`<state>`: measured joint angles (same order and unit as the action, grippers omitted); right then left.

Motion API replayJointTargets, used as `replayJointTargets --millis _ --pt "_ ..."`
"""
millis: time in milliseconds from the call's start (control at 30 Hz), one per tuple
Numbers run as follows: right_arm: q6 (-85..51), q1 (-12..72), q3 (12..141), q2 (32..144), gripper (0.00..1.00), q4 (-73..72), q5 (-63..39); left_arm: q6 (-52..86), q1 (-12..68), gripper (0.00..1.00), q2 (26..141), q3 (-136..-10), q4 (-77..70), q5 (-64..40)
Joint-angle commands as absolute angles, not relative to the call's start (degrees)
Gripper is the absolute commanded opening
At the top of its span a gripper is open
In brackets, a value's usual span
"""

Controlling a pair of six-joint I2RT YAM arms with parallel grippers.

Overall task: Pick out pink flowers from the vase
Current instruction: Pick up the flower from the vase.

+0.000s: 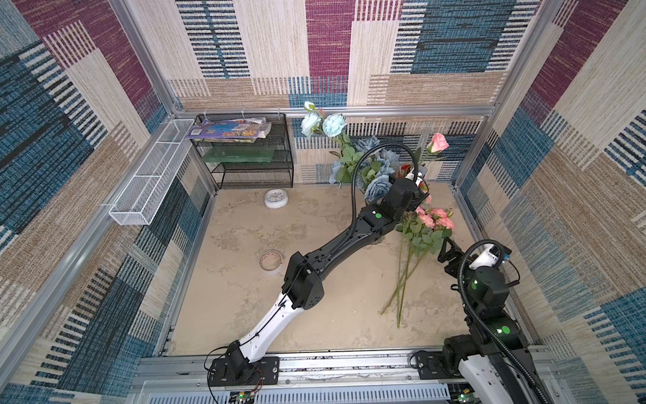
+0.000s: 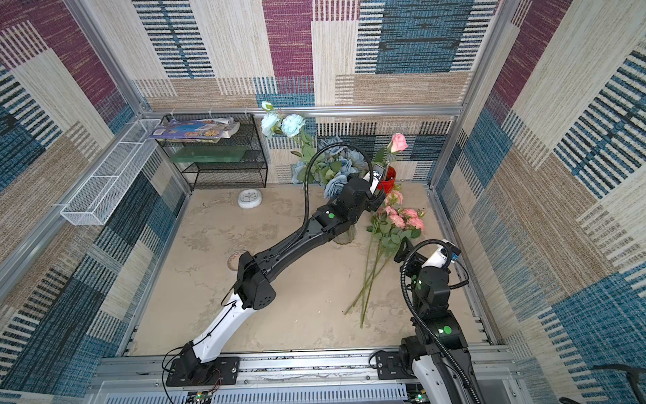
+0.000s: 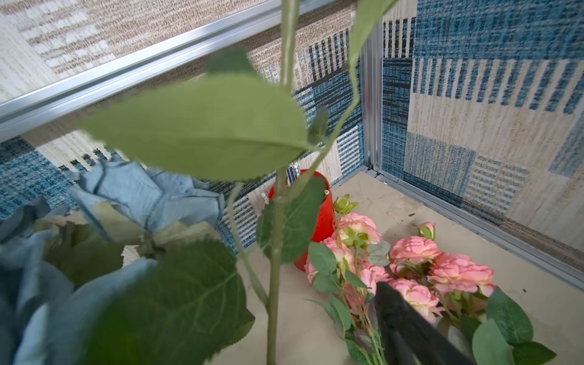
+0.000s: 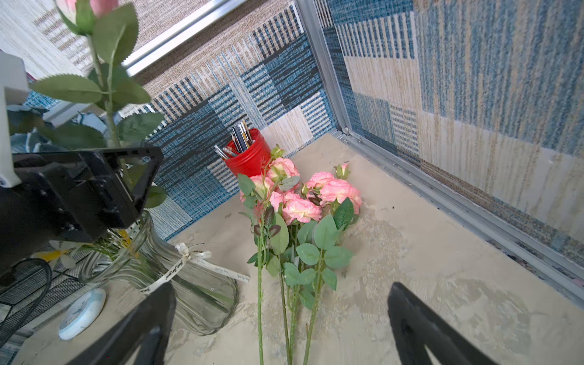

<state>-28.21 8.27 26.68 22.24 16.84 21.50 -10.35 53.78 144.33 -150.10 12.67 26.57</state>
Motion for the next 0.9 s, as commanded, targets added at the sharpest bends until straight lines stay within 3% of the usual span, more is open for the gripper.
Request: replayJointTargets --millis 0,133,333,533,733,867 --pt "-27.88 8.28 26.06 22.10 0.99 15.74 21.36 -6.36 53.20 0.82 144.49 -150.01 13.36 25.03" --pt "-27.60 8.23 25.49 22.37 0.99 14.79 21.09 -5.56 53.03 0.71 143.98 -148.22 12.91 21.36" --pt "-27.60 8.08 25.13 22.84 0.99 14.50 20.89 -5.10 53.04 0.38 142.19 -146.11 12.84 17.93" --pt "-27.55 7.82 25.22 22.84 0.99 14.48 20.35 -5.70 53.01 0.13 139.03 -145.42 12.59 14.63" --pt "-27.60 7.71 25.22 22.44 0.99 15.01 20.21 -5.91 53.00 0.00 135.51 -145.67 12.66 10.53" --pt "-27.60 7.73 25.18 21.66 0.99 15.38 20.29 -7.16 53.02 0.00 133.93 -148.50 12.82 9.10"
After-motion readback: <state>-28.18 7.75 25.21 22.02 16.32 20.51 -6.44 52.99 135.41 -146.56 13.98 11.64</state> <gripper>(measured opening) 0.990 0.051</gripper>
